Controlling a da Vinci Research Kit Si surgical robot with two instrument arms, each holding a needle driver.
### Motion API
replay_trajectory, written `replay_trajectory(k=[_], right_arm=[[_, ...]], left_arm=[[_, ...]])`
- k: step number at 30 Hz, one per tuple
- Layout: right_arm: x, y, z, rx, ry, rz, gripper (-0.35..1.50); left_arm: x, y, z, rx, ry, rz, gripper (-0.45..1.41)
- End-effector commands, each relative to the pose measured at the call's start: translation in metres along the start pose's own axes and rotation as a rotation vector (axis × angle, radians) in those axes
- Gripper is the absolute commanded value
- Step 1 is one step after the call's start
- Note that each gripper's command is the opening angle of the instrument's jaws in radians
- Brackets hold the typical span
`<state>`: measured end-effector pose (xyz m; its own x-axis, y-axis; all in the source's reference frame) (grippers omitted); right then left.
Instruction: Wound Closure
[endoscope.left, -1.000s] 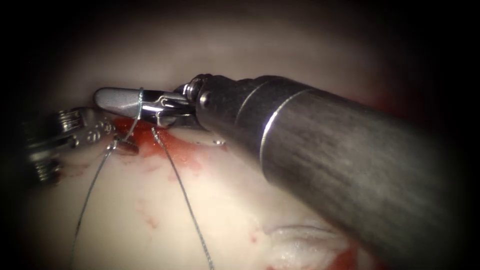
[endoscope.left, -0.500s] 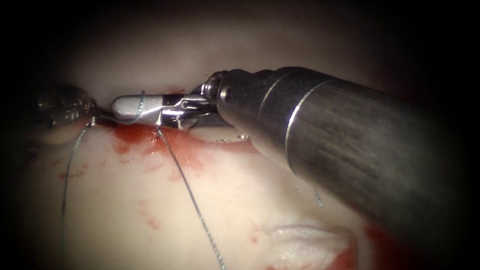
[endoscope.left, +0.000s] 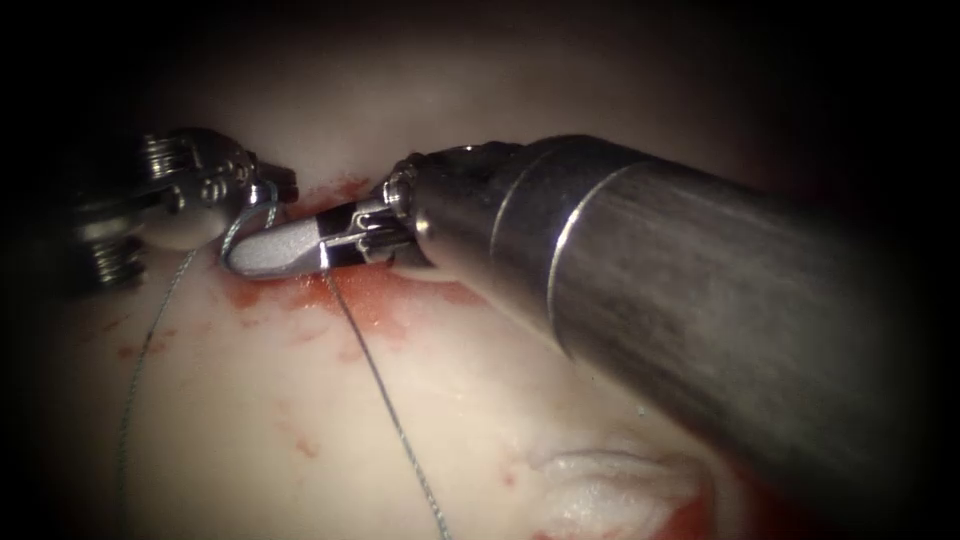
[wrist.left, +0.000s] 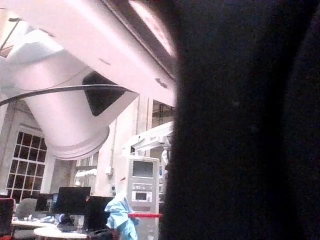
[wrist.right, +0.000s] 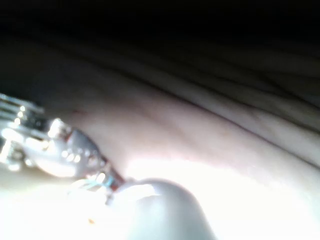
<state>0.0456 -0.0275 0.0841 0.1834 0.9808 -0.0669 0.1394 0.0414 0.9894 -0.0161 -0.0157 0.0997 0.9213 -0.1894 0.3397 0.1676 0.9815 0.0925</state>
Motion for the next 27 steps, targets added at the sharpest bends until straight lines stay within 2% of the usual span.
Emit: replay_trajectory(k=[1, 2, 6, 13, 14, 17, 21, 24, 25, 27], right_arm=[[0.0014, 0.0004, 0.0006, -0.008, 0.026, -0.009, -0.35], [0.0016, 0.0003, 0.0003, -0.052, 0.025, -0.005, -0.35], [0.0016, -0.0003, -0.0004, -0.122, 0.003, -0.003, -0.35], [0.0011, -0.0019, -0.0033, -0.143, 0.043, -0.021, -0.35], [0.0012, -0.0022, -0.0038, -0.153, 0.048, -0.024, -0.35], [0.0019, -0.0026, -0.0050, -0.180, 0.056, -0.052, -0.35], [0.0023, -0.0026, -0.0053, -0.178, 0.060, -0.056, -0.35], [0.0021, -0.0025, -0.0053, -0.179, 0.060, -0.058, -0.35], [0.0020, -0.0026, -0.0051, -0.180, 0.060, -0.058, -0.35], [0.0018, -0.0026, -0.0049, -0.180, 0.061, -0.058, -0.35]], left_arm=[[-0.0009, 0.0008, -0.0002, 0.000, -0.006, 0.011, -0.45], [-0.0008, 0.0007, -0.0003, -0.004, -0.003, 0.021, -0.45], [-0.0002, 0.0008, -0.0009, -0.016, 0.023, 0.023, -0.45], [0.0039, -0.0005, -0.0035, 0.091, 0.156, -0.081, -0.45], [0.0048, -0.0009, -0.0043, 0.126, 0.160, -0.138, -0.45], [0.0064, -0.0010, -0.0066, 0.162, 0.155, -0.228, -0.45], [0.0062, -0.0005, -0.0075, 0.202, 0.141, -0.284, -0.45], [0.0054, -0.0009, -0.0076, 0.211, 0.094, -0.324, -0.45], [0.0052, -0.0010, -0.0076, 0.211, 0.081, -0.327, -0.20], [0.0049, -0.0012, -0.0075, 0.210, 0.071, -0.362, 0.17]])
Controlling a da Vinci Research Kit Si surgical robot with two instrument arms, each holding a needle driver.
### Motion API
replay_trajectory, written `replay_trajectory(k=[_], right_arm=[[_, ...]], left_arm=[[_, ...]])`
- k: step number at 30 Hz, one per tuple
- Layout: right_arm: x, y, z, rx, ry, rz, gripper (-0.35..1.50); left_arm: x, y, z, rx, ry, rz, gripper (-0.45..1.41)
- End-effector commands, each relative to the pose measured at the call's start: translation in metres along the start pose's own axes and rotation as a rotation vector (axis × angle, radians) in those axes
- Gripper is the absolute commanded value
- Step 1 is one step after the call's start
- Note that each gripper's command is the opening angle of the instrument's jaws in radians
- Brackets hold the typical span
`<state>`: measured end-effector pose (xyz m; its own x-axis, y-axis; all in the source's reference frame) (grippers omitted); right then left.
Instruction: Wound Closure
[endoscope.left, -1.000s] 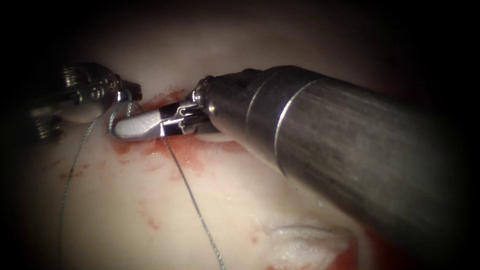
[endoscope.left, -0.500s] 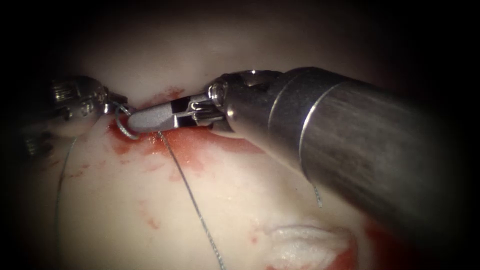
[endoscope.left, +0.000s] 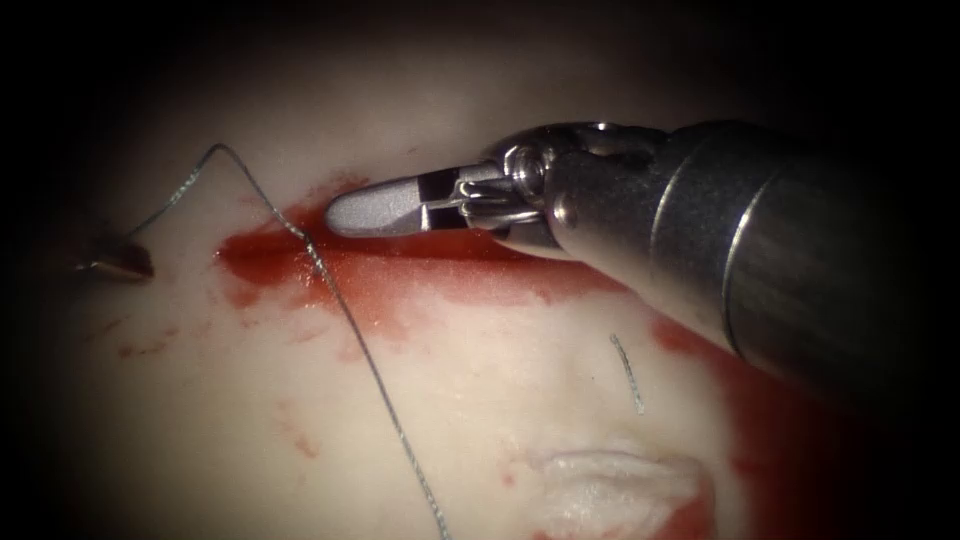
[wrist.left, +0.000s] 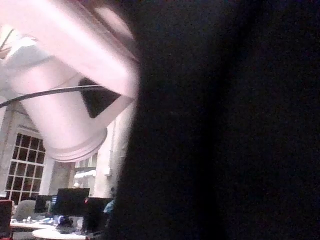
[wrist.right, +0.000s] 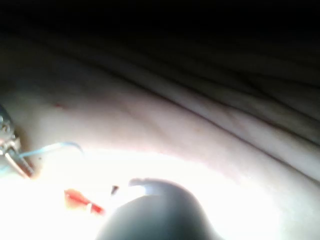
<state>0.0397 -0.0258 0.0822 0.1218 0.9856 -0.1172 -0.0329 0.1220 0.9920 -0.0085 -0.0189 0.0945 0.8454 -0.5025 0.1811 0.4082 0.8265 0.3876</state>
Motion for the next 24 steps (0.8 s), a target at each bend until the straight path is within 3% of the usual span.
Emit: replay_trajectory(k=[1, 3, 5, 7, 8, 9, 10, 11, 12, 13, 14, 15, 16, 17, 19, 22, 24], right_arm=[[0.0010, -0.0002, 0.0010, 0.003, 0.003, -0.005, -0.35], [0.0007, -0.0004, 0.0014, 0.002, 0.004, -0.017, -0.35], [0.0006, -0.0005, 0.0015, 0.001, 0.005, -0.028, -0.35], [0.0006, -0.0010, 0.0025, -0.006, 0.012, -0.279, -0.35], [0.0006, -0.0010, 0.0025, -0.006, 0.012, -0.279, -0.35], [0.0007, -0.0012, 0.0030, -0.010, 0.015, -0.524, 0.15], [0.0008, -0.0014, 0.0033, -0.015, 0.016, -0.723, 0.46], [0.0010, -0.0017, 0.0037, -0.019, 0.018, -0.868, 0.64], [0.0015, -0.0023, 0.0044, -0.027, 0.024, -0.994, 0.57], [0.0015, -0.0023, 0.0044, -0.027, 0.024, -0.994, 0.57], [0.0018, -0.0026, 0.0046, -0.037, 0.020, -1.014, 0.46], [0.0020, -0.0029, 0.0049, -0.051, 0.003, -1.068, 0.44], [0.0023, -0.0033, 0.0053, -0.079, -0.039, -1.118, 0.47], [0.0023, -0.0033, 0.0053, -0.079, -0.039, -1.118, 0.47], [0.0020, -0.0033, 0.0055, -0.155, -0.096, -1.157, 0.44], [0.0018, -0.0030, 0.0056, -0.213, -0.138, -1.199, 0.37], [0.0016, -0.0028, 0.0056, -0.250, -0.148, -1.202, 0.37]], left_arm=[[-0.0014, 0.0005, -0.0004, -0.003, -0.019, -0.028, 0.56], [-0.0018, 0.0004, -0.0005, 0.010, -0.062, -0.038, 0.76], [-0.0020, 0.0003, -0.0006, 0.008, -0.079, -0.040, 0.77], [-0.0025, 0.0000, -0.0008, 0.012, -0.093, -0.044, 0.69], [-0.0025, 0.0000, -0.0008, 0.012, -0.093, -0.044, 0.69], [-0.0025, -0.0001, -0.0009, 0.022, -0.094, -0.044, 0.59], [-0.0026, -0.0002, -0.0010, 0.022, -0.097, -0.045, 0.51], [-0.0026, -0.0004, -0.0011, 0.026, -0.097, -0.046, 0.39], [-0.0027, -0.0005, -0.0013, 0.032, -0.097, -0.047, 0.15], [-0.0027, -0.0005, -0.0013, 0.032, -0.097, -0.047, 0.15], [-0.0028, -0.0005, -0.0014, 0.034, -0.097, -0.047, 0.17], [-0.0028, -0.0006, -0.0014, 0.035, -0.097, -0.047, 0.37], [-0.0028, -0.0006, -0.0016, 0.038, -0.104, -0.082, 0.69], [-0.0028, -0.0006, -0.0016, 0.038, -0.104, -0.082, 0.69], [-0.0024, -0.0006, -0.0021, 0.060, -0.114, -0.221, 0.88], [-0.0020, -0.0007, -0.0028, 0.093, -0.116, -0.421, 0.88], [-0.0018, -0.0008, -0.0032, 0.117, -0.114, -0.481, 0.88]])
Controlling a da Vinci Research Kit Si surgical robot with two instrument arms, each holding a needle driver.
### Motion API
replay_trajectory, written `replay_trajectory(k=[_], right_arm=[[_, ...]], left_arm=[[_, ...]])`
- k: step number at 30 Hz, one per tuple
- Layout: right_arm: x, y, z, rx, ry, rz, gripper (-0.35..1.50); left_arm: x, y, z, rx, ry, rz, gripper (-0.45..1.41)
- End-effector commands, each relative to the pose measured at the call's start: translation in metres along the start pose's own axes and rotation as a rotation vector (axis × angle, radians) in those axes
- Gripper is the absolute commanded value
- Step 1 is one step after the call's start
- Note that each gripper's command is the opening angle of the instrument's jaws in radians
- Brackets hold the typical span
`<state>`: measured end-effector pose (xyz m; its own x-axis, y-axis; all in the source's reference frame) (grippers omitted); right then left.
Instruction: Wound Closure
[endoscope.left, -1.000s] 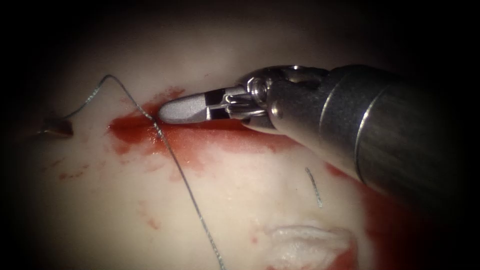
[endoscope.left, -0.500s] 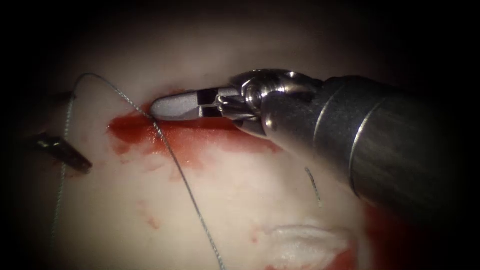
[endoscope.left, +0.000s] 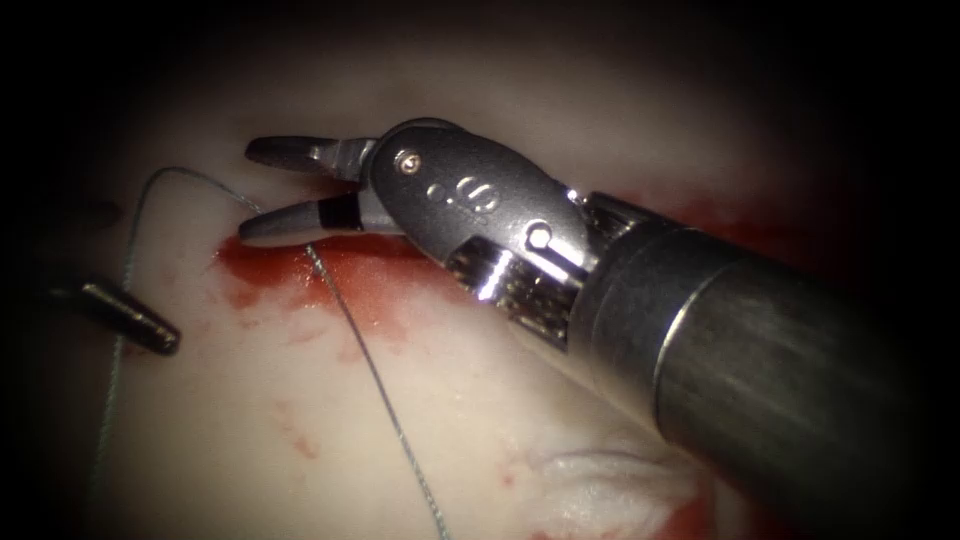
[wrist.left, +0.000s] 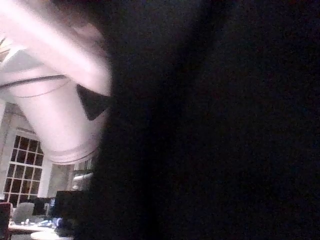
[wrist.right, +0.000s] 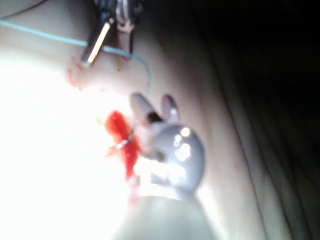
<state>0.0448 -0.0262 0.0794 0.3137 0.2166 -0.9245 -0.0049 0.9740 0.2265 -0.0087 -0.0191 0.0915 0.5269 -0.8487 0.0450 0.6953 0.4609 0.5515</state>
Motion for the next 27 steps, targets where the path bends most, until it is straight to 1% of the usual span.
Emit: replay_trajectory(k=[1, 2, 3, 4, 7, 10, 11, 12, 13, 14, 15, 18, 19, 20, 21, 23, 24, 27], right_arm=[[0.0003, 0.0010, 0.0007, -0.019, -0.006, -0.003, 0.37], [0.0002, 0.0010, 0.0007, -0.031, -0.009, -0.001, 0.39], [0.0000, 0.0010, 0.0006, -0.040, -0.011, -0.002, 0.37], [0.0000, 0.0010, 0.0006, -0.040, -0.011, -0.002, 0.37], [0.0000, 0.0010, 0.0006, -0.030, -0.010, -0.003, 0.29], [0.0000, 0.0010, 0.0005, -0.027, -0.009, -0.003, 0.26], [-0.0001, 0.0010, 0.0005, -0.027, -0.009, -0.004, 0.26], [-0.0001, 0.0010, 0.0005, -0.027, -0.009, -0.004, 0.26], [-0.0001, 0.0010, 0.0005, -0.027, -0.009, -0.004, 0.26], [-0.0001, 0.0009, 0.0006, -0.026, -0.009, -0.005, 0.24], [-0.0002, 0.0009, 0.0006, -0.026, -0.009, -0.006, 0.24], [-0.0002, 0.0008, 0.0006, -0.024, -0.012, -0.007, 0.24], [-0.0002, 0.0008, 0.0006, -0.024, -0.012, -0.007, 0.24], [-0.0002, 0.0007, 0.0006, -0.024, -0.012, -0.013, 0.24], [-0.0002, 0.0007, 0.0006, -0.024, -0.012, -0.013, 0.24], [-0.0003, 0.0007, 0.0006, -0.022, -0.024, -0.015, 0.22], [-0.0003, 0.0006, 0.0006, -0.020, -0.033, -0.022, 0.22], [-0.0003, 0.0006, 0.0006, -0.020, -0.033, -0.022, 0.22]], left_arm=[[-0.0012, -0.0001, -0.0005, 0.010, -0.003, -0.024, 0.89], [-0.0010, -0.0002, -0.0006, 0.033, 0.004, -0.066, 0.93], [-0.0006, -0.0003, -0.0007, 0.074, 0.014, -0.130, 0.98], [-0.0006, -0.0003, -0.0007, 0.074, 0.014, -0.130, 0.98], [0.0004, -0.0005, -0.0010, 0.145, 0.013, -0.282, 0.99], [0.0014, -0.0010, -0.0013, 0.213, 0.052, -0.422, 0.99], [0.0019, -0.0013, -0.0015, 0.274, 0.075, -0.573, 0.93], [0.0021, -0.0015, -0.0016, 0.302, 0.083, -0.621, 0.91], [0.0021, -0.0015, -0.0016, 0.302, 0.083, -0.621, 0.91], [0.0022, -0.0016, -0.0017, 0.328, 0.085, -0.657, 0.89], [0.0022, -0.0018, -0.0021, 0.399, 0.107, -0.791, 0.84], [0.0023, -0.0015, -0.0027, 0.417, 0.101, -0.917, 0.81], [0.0023, -0.0015, -0.0027, 0.417, 0.101, -0.917, 0.81], [0.0026, -0.0014, -0.0029, 0.417, 0.115, -0.955, 0.79], [0.0028, -0.0014, -0.0031, 0.418, 0.124, -0.966, 0.79], [0.0033, -0.0017, -0.0032, 0.424, 0.142, -0.989, 0.71], [0.0036, -0.0022, -0.0033, 0.443, 0.163, -0.994, 0.69], [0.0038, -0.0025, -0.0032, 0.458, 0.173, -0.981, 0.66]])
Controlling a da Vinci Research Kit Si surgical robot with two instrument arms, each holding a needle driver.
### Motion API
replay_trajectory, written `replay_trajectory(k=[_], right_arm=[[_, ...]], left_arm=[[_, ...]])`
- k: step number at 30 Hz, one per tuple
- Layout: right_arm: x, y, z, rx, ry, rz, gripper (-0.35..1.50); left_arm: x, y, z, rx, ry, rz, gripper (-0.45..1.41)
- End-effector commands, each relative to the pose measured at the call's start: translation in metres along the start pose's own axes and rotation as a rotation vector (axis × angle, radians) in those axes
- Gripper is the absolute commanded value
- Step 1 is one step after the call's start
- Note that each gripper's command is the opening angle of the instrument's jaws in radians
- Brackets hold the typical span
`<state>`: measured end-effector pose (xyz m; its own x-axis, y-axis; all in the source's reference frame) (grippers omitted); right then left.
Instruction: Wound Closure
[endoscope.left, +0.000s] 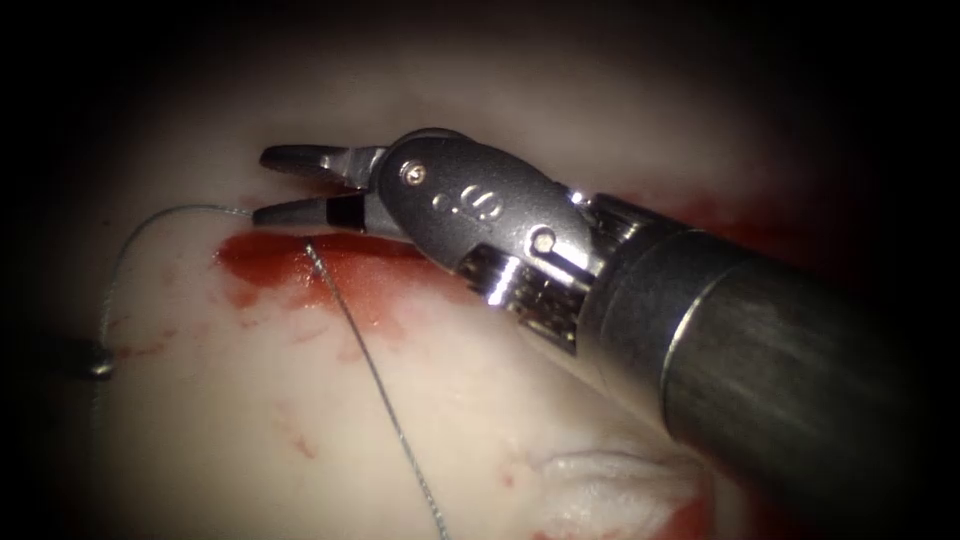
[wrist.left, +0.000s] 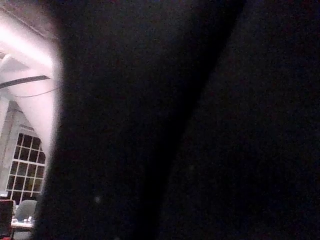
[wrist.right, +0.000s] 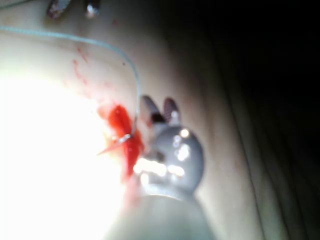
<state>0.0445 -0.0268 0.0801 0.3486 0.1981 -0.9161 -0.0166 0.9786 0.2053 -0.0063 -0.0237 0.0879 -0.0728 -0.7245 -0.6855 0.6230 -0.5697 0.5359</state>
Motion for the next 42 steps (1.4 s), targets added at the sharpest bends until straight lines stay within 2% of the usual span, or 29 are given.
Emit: replay_trajectory(k=[1, 8, 13, 14, 15, 17, 19, 21, 22, 24, 25, 27, 28, 29, 30, 32, 33, 34, 36, 37, 40, 41, 42], right_arm=[[0.0005, 0.0010, 0.0007, -0.002, 0.004, -0.005, 0.22], [0.0007, 0.0008, 0.0007, -0.002, 0.004, -0.005, 0.22], [0.0008, 0.0006, 0.0007, -0.002, 0.004, -0.004, 0.24], [0.0008, 0.0006, 0.0007, -0.002, 0.004, -0.004, 0.24], [0.0008, 0.0006, 0.0007, -0.001, 0.004, -0.004, 0.22], [0.0009, 0.0006, 0.0007, -0.001, 0.004, -0.003, 0.22], [0.0010, 0.0006, 0.0007, -0.001, 0.005, -0.002, 0.21], [0.0010, 0.0006, 0.0006, 0.000, 0.005, -0.002, 0.19], [0.0010, 0.0006, 0.0006, 0.000, 0.005, -0.002, 0.19], [0.0010, 0.0006, 0.0007, 0.000, 0.005, -0.002, 0.17], [0.0010, 0.0006, 0.0007, 0.000, 0.005, -0.002, 0.17], [0.0011, 0.0006, 0.0005, 0.001, 0.003, -0.001, 0.02], [0.0011, 0.0006, 0.0005, 0.001, 0.003, -0.001, 0.02], [0.0011, 0.0006, 0.0000, 0.005, 0.008, 0.053, -0.35], [0.0011, 0.0006, -0.0003, 0.008, 0.009, 0.118, -0.35], [0.0011, 0.0002, -0.0012, 0.005, 0.011, 0.366, -0.35], [0.0011, 0.0002, -0.0012, 0.005, 0.011, 0.366, -0.35], [0.0011, -0.0002, -0.0015, 0.029, 0.006, 0.635, -0.35], [0.0013, -0.0010, -0.0016, 0.065, -0.014, 0.849, -0.35], [0.0019, -0.0022, -0.0013, 0.060, -0.051, 0.910, -0.35], [0.0018, -0.0028, -0.0009, 0.066, -0.073, 0.916, -0.35], [0.0014, -0.0032, -0.0005, 0.086, -0.088, 0.905, -0.35], [0.0012, -0.0033, -0.0005, 0.090, -0.090, 0.902, -0.35]], left_arm=[[-0.0005, -0.0011, 0.0000, 0.001, 0.003, 0.014, 0.66], [-0.0003, -0.0008, 0.0008, -0.008, 0.024, 0.044, 0.62], [-0.0003, -0.0002, 0.0023, -0.023, 0.042, 0.081, 0.29], [-0.0005, -0.0003, 0.0027, -0.023, 0.045, 0.114, 0.09], [-0.0006, -0.0003, 0.0029, -0.025, 0.049, 0.132, -0.45], [-0.0006, -0.0002, 0.0031, -0.037, 0.061, 0.173, -0.45], [-0.0008, -0.0002, 0.0030, -0.070, 0.069, 0.187, -0.45], [-0.0011, -0.0003, 0.0025, -0.138, 0.052, 0.260, -0.45], [-0.0011, -0.0003, 0.0025, -0.138, 0.052, 0.260, -0.45], [-0.0020, -0.0011, 0.0018, -0.180, -0.007, 0.394, -0.45], [-0.0020, -0.0011, 0.0018, -0.180, -0.007, 0.394, -0.45], [-0.0033, -0.0017, 0.0008, -0.263, -0.104, 0.538, -0.45], [-0.0033, -0.0017, 0.0008, -0.263, -0.104, 0.538, -0.45], [-0.0041, -0.0018, 0.0001, -0.326, -0.161, 0.595, -0.45], [-0.0046, -0.0021, -0.0004, -0.361, -0.211, 0.631, -0.45], [-0.0056, -0.0030, -0.0013, -0.386, -0.288, 0.695, -0.45], [-0.0056, -0.0030, -0.0013, -0.386, -0.288, 0.695, -0.45], [-0.0055, -0.0037, -0.0014, -0.351, -0.309, 0.728, -0.45], [-0.0051, -0.0047, -0.0013, -0.278, -0.313, 0.753, -0.45], [-0.0045, -0.0059, -0.0007, -0.264, -0.327, 0.774, -0.45], [-0.0042, -0.0061, -0.0003, -0.263, -0.312, 0.773, -0.45], [-0.0040, -0.0056, 0.0001, -0.235, -0.258, 0.775, -0.45], [-0.0039, -0.0053, 0.0001, -0.235, -0.254, 0.784, -0.37]])
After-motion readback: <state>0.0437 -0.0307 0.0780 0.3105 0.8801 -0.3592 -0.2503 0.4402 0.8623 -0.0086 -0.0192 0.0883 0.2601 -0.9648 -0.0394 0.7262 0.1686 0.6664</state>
